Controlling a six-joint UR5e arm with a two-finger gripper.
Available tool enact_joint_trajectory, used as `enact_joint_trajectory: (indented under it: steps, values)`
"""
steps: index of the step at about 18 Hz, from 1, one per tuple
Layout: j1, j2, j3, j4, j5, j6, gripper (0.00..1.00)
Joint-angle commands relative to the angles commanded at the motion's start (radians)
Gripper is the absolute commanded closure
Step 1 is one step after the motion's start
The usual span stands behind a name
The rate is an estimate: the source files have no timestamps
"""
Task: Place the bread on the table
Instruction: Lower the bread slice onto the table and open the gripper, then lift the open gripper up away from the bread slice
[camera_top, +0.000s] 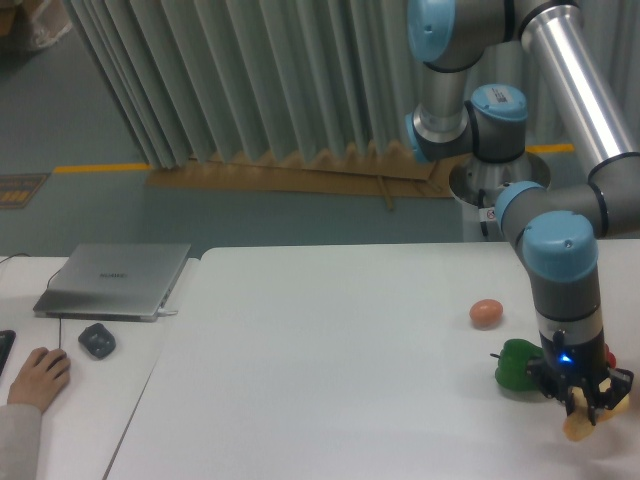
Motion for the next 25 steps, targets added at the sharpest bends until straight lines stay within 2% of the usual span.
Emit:
enact_joint_trajectory:
  steps: [1, 2, 3, 4, 5, 8, 15, 18, 22, 25]
  values:
    - [-0.002, 0.002, -0.002, 0.0, 0.002, 0.0, 0.62]
    - [0.0, 0.002, -0.002, 0.0, 0.003, 0.005, 0.56]
    - [0.0, 0.003, 0.002, 0.002, 0.006, 0.009, 0.39]
    - [-0.002, 0.005, 0.002, 0.002, 0.006, 0.009, 0.11]
    - [0.0, 0.005, 0.0, 0.002, 0.012, 0.011, 0.0]
    - [-0.002, 0.002, -0.002, 0.005, 0.06, 0.012, 0.0]
    - [0.002, 0.018, -0.011, 0.005, 0.063, 0.014, 0.0]
    - [0.024, 0.034, -0.003, 0.005, 0.064, 0.02, 0.0]
    - [0.04, 0.038, -0.002, 0.005, 0.122, 0.107, 0.0]
    - [0.073, 0.035, -0.009, 0.005, 0.124, 0.185, 0.0]
